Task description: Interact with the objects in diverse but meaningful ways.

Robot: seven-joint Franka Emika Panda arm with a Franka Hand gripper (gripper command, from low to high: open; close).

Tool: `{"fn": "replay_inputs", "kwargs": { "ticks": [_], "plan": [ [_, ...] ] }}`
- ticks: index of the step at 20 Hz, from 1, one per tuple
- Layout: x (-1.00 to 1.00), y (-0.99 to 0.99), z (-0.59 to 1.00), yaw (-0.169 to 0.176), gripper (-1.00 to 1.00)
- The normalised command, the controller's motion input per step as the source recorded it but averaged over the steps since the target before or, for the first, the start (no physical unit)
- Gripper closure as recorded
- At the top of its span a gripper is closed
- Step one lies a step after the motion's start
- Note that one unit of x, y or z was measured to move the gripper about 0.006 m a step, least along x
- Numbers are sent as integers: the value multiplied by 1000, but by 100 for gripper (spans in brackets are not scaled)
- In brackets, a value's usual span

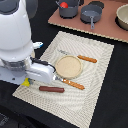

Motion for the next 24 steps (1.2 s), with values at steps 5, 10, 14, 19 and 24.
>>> {"fn": "replay_inputs", "kwargs": {
  "ticks": [5, 10, 14, 19, 24],
  "plan": [
    [-214, -11, -297, 0, 100],
    [-402, -35, 48, 0, -100],
    [-527, -11, 364, 0, -100],
    [-559, 0, 497, 0, -100],
    [-442, 208, 563, 19, -100]
  ]
}}
